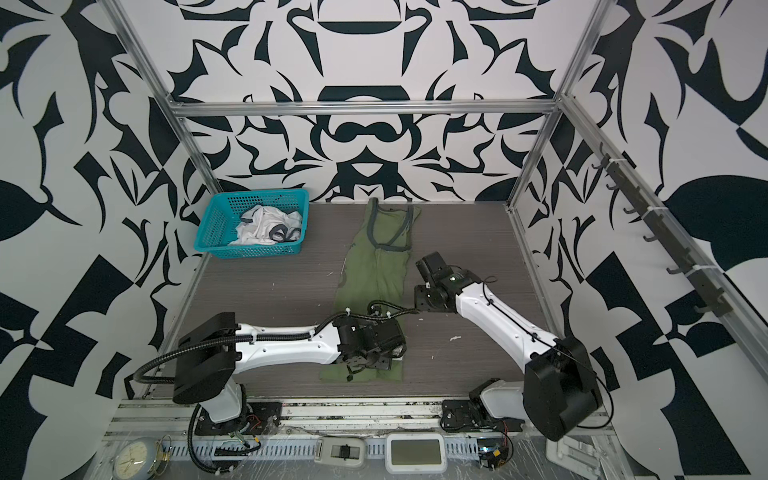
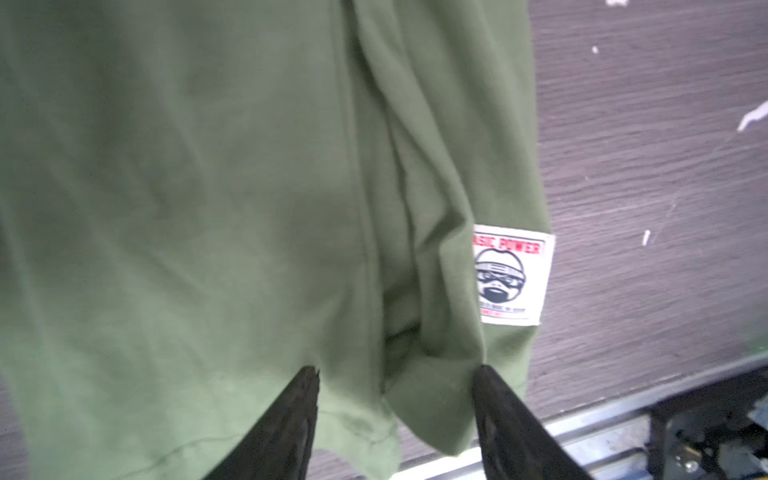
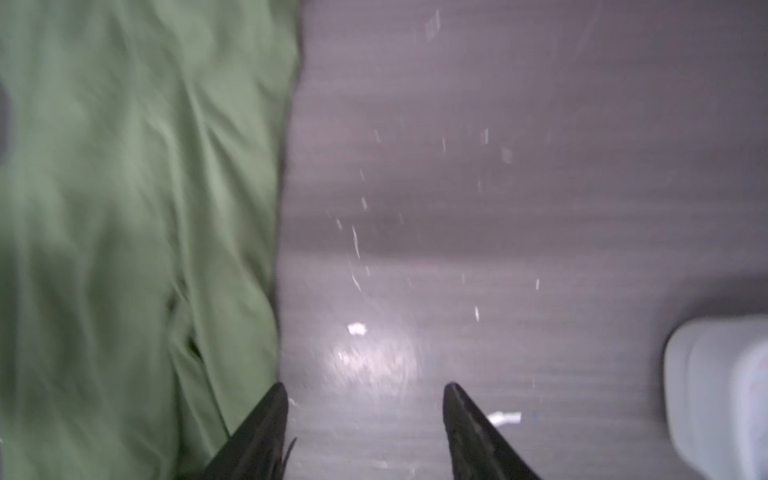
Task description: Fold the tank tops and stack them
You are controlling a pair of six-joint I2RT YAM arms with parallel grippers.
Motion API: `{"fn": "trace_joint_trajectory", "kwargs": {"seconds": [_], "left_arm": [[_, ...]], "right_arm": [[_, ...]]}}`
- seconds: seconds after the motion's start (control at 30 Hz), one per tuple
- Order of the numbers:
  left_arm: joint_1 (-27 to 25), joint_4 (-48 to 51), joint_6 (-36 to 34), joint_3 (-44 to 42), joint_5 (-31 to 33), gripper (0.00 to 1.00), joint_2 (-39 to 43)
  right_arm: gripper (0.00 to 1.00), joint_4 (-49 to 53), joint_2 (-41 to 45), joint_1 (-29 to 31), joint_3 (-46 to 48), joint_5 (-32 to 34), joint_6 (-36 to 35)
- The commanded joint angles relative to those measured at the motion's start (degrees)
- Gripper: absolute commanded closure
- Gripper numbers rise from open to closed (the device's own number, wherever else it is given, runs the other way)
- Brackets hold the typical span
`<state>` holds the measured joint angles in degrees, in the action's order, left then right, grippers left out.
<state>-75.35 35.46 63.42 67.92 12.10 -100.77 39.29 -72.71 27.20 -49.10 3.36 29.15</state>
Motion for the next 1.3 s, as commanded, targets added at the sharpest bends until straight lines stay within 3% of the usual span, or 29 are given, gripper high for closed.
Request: {"fn": "trace_joint_trajectory", "kwargs": {"seconds": [0.0, 0.2, 0.33, 0.57, 0.77, 0.8, 0.9, 1.03, 1.27], "left_arm": [[-0.4, 2.0, 1.0, 0.9, -1.1, 0.52, -1.4], [-3.1, 3.1, 4.2, -0.1, 1.2, 0.83, 1.0], [-4.7, 3.0, 7.5, -2.2, 2.5, 0.95, 2.4], [-6.8, 4.2, 15.1, -6.7, 7.9, 1.0, 7.5], [-6.8, 2.7, 22.4, -13.3, 7.7, 1.0, 11.0], [-6.8, 2.0, 23.5, -14.6, 6.9, 0.99, 11.5], [-6.2, -1.7, 24.1, -17.4, 5.3, 0.8, 12.1], [-6.0, 1.3, 23.0, -16.3, 6.8, 0.6, 12.9], [-6.0, 7.5, 23.9, -20.5, 15.9, 0.43, 26.8]], "right_arm": [[0.38, -2.1, 4.5, 0.1, 3.6, -2.4, 4.0], [0.39, -2.5, 7.7, 0.3, 7.9, -3.2, 5.4], [0.4, -2.4, 8.5, 0.5, 8.4, -3.4, 5.6], [0.4, -2.6, 9.6, 1.1, 9.0, -4.5, 6.4], [0.41, -2.0, 10.9, 2.0, 10.0, -5.6, 8.1], [0.41, -2.2, 11.6, 2.4, 10.3, -6.1, 8.7], [0.41, -2.6, 13.3, 4.2, 11.2, -6.9, 10.7], [0.41, -2.9, 14.9, 7.1, 12.2, -8.4, 13.8], [0.43, -4.9, 16.5, 16.2, 15.6, -8.8, 23.0]]}}
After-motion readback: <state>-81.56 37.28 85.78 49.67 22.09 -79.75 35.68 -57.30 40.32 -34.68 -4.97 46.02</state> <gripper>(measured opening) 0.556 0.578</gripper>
